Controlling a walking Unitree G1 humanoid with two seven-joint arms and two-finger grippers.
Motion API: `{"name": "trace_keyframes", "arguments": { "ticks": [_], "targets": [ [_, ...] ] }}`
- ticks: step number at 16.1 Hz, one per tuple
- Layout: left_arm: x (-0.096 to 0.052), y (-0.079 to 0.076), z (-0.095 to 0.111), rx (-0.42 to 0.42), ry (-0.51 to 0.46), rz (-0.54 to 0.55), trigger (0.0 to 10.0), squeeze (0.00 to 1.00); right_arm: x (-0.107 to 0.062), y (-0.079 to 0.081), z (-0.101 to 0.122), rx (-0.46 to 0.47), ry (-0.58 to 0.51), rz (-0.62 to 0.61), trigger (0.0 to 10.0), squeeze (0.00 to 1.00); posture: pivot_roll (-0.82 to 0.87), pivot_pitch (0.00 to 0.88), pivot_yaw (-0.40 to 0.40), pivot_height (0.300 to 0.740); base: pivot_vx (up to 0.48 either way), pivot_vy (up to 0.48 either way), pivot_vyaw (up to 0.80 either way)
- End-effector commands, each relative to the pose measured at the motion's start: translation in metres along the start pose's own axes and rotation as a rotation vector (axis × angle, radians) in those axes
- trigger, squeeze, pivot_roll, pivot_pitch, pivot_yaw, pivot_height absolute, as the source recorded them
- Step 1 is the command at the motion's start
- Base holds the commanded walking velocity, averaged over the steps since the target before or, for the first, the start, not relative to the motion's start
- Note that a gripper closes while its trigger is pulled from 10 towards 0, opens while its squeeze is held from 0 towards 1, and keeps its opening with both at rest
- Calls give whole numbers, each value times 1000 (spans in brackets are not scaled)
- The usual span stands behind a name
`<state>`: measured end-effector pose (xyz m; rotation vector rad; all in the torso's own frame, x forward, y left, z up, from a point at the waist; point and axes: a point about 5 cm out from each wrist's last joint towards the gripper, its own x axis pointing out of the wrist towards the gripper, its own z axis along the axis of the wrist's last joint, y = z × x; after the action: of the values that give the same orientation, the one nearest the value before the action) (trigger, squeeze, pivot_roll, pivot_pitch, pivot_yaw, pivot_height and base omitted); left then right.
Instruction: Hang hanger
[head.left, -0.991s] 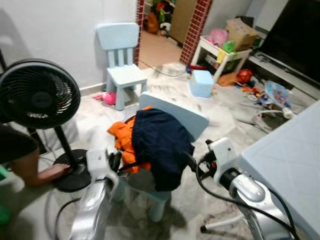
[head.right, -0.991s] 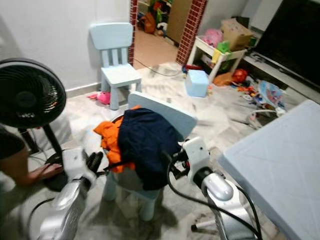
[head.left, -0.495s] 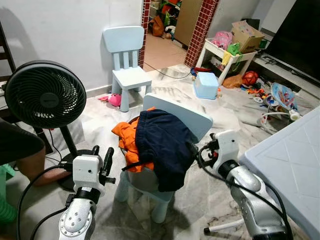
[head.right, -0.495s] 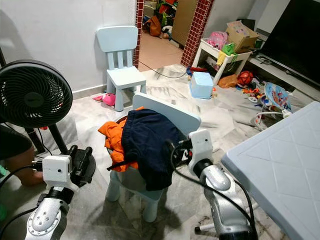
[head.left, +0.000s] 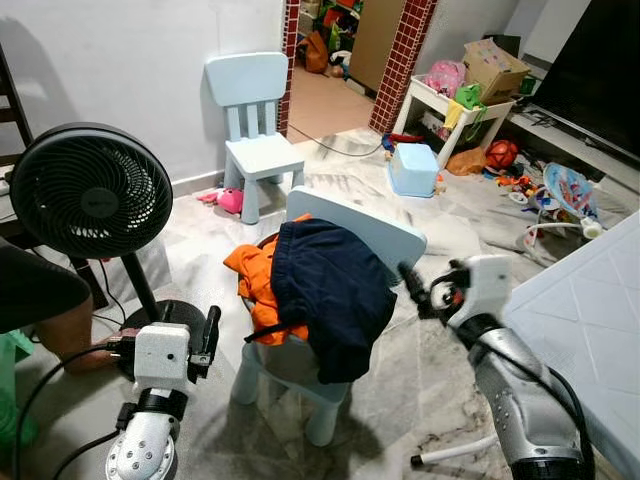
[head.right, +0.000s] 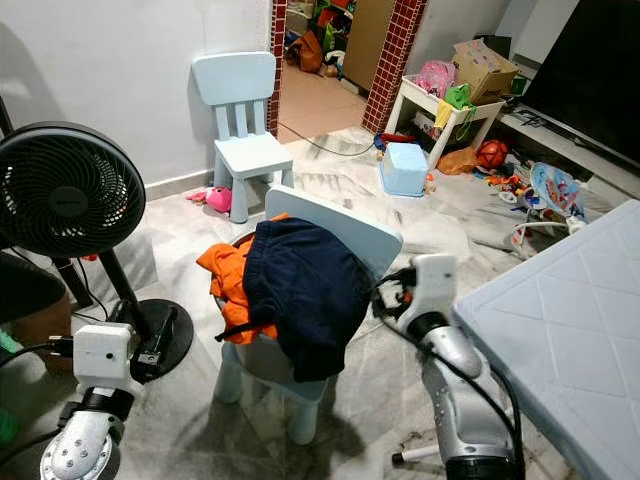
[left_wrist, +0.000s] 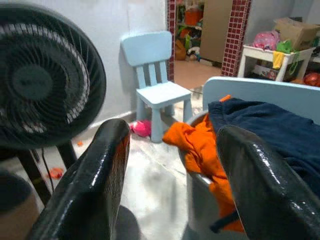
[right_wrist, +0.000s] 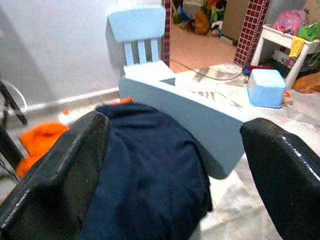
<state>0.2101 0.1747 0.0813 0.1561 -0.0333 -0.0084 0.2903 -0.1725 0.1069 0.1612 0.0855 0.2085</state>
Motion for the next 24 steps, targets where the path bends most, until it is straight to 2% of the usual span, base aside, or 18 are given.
{"name": "trace_keyframes", "arguments": {
  "ticks": [1, 3, 4, 5, 6, 8, 9, 10, 11, 12, 17, 20, 23, 24],
  "targets": [
    [4, -2, 2, 3, -14, 9, 10000, 1000, 4, -1, 8, 49, -33, -12, 10000, 0, -15, 0, -127, 740, 0, 0, 0],
    [13, -2, 5, 1, -33, 27, 10000, 1000, 11, 1, 11, 78, -70, -42, 10000, 0, -9, 0, -118, 740, 0, 0, 0],
    [16, -1, 7, 3, -44, 38, 10000, 1000, 14, 5, 8, 139, -70, -23, 10000, 0, -8, 0, -113, 740, 0, 0, 0],
    [20, 1, 7, 0, -49, 44, 10000, 1000, 16, 9, 6, 141, -83, -8, 10000, 0, -5, 0, -109, 740, 0, 0, 0],
    [24, 4, 5, -8, -39, 75, 10000, 1000, 14, 17, 1, 210, -82, 39, 10000, 0, -4, 0, -106, 740, 0, 0, 0],
    [29, 11, 2, -21, -25, 106, 10000, 1000, 8, 17, 0, 18, -157, 25, 10000, 0, -5, 0, -100, 740, 0, 0, 0],
    [32, 14, 1, -23, -26, 115, 10000, 1000, 4, 12, 1, 7, -183, 2, 10000, 0, -6, 0, -97, 740, 0, 0, 0],
    [34, 16, 1, -27, -28, 116, 10000, 1000, 3, 10, 1, 28, -199, -2, 10000, 0, -7, 0, -94, 740, 0, 0, 0],
    [35, 18, 0, -10, -39, 111, 10000, 1000, -2, 0, 5, 41, -250, -60, 10000, 0, -7, 0, -90, 740, 0, 0, 0],
    [36, 20, 0, -4, -41, 127, 10000, 1000, -2, -4, 5, 67, -256, -50, 10000, 0, -5, 0, -87, 740, 0, 0, 0],
    [41, 26, -4, -15, -39, 140, 10000, 1000, 2, -6, -2, 53, -240, -105, 10000, 0, -1, 0, -74, 740, 0, 0, 0],
    [40, 28, -7, -18, -31, 147, 10000, 1000, 4, -5, -5, 30, -229, -108, 10000, 0, 0, 0, -75, 740, 0, 0, 0],
    [40, 28, -9, -19, -31, 145, 10000, 1000, 4, -6, -7, -90, -194, -153, 10000, 0, -1, 0, -75, 740, 0, 0, 0],
    [41, 28, -9, -21, -29, 140, 10000, 733, 5, -6, -9, -125, -176, -164, 10000, 0, -1, 0, -75, 740, 0, 0, 0]
  ]
}}
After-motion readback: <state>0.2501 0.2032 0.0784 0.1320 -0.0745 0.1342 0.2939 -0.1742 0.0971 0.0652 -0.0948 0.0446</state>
